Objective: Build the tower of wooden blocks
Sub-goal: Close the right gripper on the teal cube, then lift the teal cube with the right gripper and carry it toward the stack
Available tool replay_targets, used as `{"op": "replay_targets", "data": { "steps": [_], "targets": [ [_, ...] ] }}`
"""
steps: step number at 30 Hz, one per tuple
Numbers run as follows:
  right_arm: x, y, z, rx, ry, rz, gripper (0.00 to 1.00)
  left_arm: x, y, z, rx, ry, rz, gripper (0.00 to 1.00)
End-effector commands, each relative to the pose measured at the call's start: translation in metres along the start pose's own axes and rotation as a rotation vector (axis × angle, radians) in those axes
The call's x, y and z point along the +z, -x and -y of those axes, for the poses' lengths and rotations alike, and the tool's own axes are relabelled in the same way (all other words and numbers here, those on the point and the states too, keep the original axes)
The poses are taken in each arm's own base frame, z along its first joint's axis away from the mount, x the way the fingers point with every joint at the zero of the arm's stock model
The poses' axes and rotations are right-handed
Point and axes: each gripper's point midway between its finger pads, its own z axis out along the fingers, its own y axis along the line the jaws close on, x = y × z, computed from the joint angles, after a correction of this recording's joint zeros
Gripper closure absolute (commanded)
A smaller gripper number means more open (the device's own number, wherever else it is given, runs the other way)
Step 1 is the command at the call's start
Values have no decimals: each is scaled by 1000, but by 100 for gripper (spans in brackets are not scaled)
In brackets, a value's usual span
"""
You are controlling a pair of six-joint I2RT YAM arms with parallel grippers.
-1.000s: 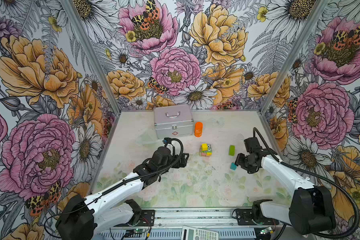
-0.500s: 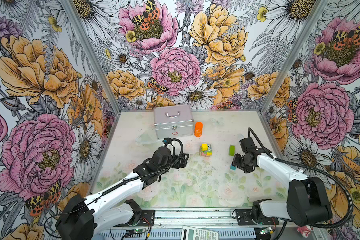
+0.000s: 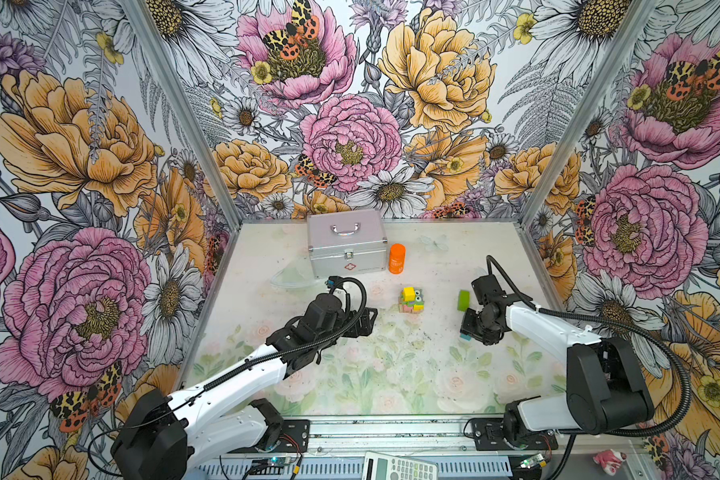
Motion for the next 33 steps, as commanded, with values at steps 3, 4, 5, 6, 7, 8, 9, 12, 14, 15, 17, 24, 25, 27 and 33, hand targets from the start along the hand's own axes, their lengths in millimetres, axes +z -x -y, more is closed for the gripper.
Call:
{"op": "replay_targets", "data": {
  "steps": [3, 4, 5, 6, 7, 8, 9, 12, 14, 15, 17, 24, 25, 27, 33],
  "targets": [
    [-4, 15, -9, -13, 6, 41, 54, -7, 15, 10, 17, -21, 36, 1],
    [-3, 15, -8, -13, 2, 38, 55, -7, 15, 11, 19, -20, 35, 1],
    [-2, 15, -8, -14, 0, 36, 56, -6, 15, 10, 19, -19, 33, 1],
    [-2, 16, -9, -16, -2, 34, 56, -7, 15, 10, 18, -17, 36, 1],
    [-1, 16, -9, -17, -4, 33, 57, -7, 15, 10, 18, -18, 35, 1],
    [-1, 17, -9, -19, -5, 31, 59, -7, 15, 10, 19, -17, 34, 1],
    [-1, 17, -9, -20, -5, 31, 59, -8, 15, 10, 19, -15, 36, 1],
    [-2, 18, -10, -23, -3, 35, 62, -8, 15, 9, 17, -13, 36, 1],
    [-2, 18, -11, -25, -2, 35, 63, -8, 16, 9, 17, -14, 38, 1],
    [-2, 19, -10, -23, -2, 36, 64, -8, 16, 9, 16, -13, 38, 1],
    [-2, 18, -10, -24, -2, 35, 65, -8, 16, 10, 17, -14, 37, 1],
    [-3, 18, -10, -34, -1, 35, 68, -8, 16, 10, 17, -14, 36, 1],
    [-3, 17, -11, -35, 1, 34, 68, -9, 16, 10, 15, -14, 37, 1],
    [-5, 18, -13, -38, 10, 33, 68, -9, 16, 9, 15, -11, 37, 1],
    [-13, 20, -18, -48, 34, 46, 68, -15, 17, 8, 15, -8, 51, 1]
  ]
}}
